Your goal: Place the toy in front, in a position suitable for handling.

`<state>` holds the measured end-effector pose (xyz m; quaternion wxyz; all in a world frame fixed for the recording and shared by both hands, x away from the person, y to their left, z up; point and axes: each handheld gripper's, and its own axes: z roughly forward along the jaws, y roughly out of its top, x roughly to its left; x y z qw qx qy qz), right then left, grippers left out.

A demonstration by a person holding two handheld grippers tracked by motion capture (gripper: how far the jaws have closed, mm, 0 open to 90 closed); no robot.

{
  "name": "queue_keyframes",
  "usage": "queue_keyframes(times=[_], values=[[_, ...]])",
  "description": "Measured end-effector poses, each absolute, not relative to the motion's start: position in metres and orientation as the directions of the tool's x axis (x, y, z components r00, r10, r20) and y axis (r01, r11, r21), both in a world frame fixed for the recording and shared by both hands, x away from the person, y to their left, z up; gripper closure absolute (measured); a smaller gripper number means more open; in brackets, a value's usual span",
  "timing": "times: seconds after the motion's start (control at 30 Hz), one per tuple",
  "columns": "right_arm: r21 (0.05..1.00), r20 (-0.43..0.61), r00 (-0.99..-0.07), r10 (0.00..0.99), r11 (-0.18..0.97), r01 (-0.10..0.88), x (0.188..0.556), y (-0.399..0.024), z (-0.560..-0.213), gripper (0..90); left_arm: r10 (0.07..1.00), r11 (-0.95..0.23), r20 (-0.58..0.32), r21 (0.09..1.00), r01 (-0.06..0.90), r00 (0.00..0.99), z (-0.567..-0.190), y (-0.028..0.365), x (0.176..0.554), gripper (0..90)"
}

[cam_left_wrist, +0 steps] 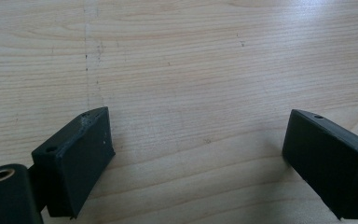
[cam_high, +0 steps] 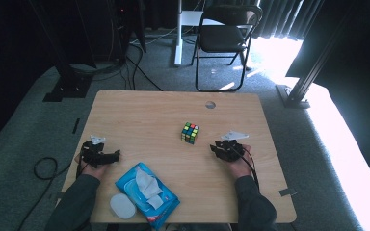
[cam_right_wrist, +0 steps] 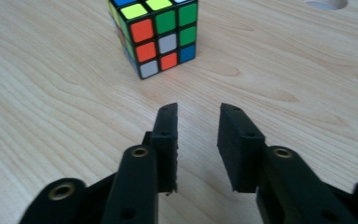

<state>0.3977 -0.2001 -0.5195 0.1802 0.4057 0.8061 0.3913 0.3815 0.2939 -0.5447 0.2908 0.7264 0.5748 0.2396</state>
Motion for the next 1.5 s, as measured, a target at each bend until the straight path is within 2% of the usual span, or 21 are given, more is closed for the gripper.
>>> queue_keyframes(times=[0.17, 0.27, 0.43, 0.57, 0.6, 0.63, 0.67, 0.77, 1.0, 1.17, 1.5], values=[[0.784, -0.003, -0.640, 0.768, 0.399, 0.476, 0.394, -0.199, -0.514, 63.0, 0.974, -0.170, 0.014, 0.698, 0.696, 0.224, -0.545, 0.294, 0.381, 8.5], [0.798, 0.022, -0.653, 0.757, 0.380, 0.467, 0.397, -0.201, -0.511, 58.2, 0.974, -0.170, 0.014, 0.698, 0.696, 0.224, -0.545, 0.294, 0.381, 8.5], [0.806, 0.002, -0.646, 0.763, 0.382, 0.453, 0.399, -0.197, -0.509, 52.0, 0.974, -0.170, 0.014, 0.698, 0.696, 0.225, -0.545, 0.294, 0.381, 8.5], [0.807, 0.000, -0.626, 0.780, 0.370, 0.461, 0.401, -0.190, -0.506, 54.8, 0.974, -0.170, 0.014, 0.698, 0.695, 0.225, -0.545, 0.294, 0.381, 8.5], [0.793, 0.031, -0.625, 0.780, 0.361, 0.490, 0.403, -0.188, -0.505, 51.2, 0.974, -0.170, 0.014, 0.698, 0.695, 0.224, -0.545, 0.294, 0.381, 8.5], [0.787, 0.026, -0.614, 0.789, 0.362, 0.499, 0.404, -0.184, -0.503, 43.1, 0.974, -0.170, 0.014, 0.698, 0.695, 0.225, -0.545, 0.294, 0.381, 8.5], [0.787, 0.026, -0.614, 0.789, 0.362, 0.499, 0.404, -0.184, -0.503, 43.1, 0.974, -0.170, 0.014, 0.698, 0.695, 0.225, -0.545, 0.294, 0.381, 8.5], [0.781, 0.016, -0.618, 0.786, 0.376, 0.499, 0.406, -0.176, -0.501, 35.7, 0.974, -0.170, 0.014, 0.698, 0.695, 0.225, -0.545, 0.294, 0.381, 8.5], [0.786, 0.007, -0.632, 0.775, 0.387, 0.483, 0.411, -0.168, -0.495, 28.2, 0.974, -0.170, 0.014, 0.698, 0.695, 0.225, -0.545, 0.294, 0.381, 8.5], [0.785, -0.040, -0.621, 0.783, 0.409, 0.464, 0.414, -0.165, -0.492, 21.0, 0.974, -0.170, 0.014, 0.698, 0.695, 0.225, -0.545, 0.294, 0.381, 8.5], [0.765, -0.039, -0.627, 0.778, 0.427, 0.482, 0.421, -0.161, -0.494, 14.0, 0.974, -0.171, 0.014, 0.698, 0.695, 0.225, -0.545, 0.294, 0.381, 8.5]])
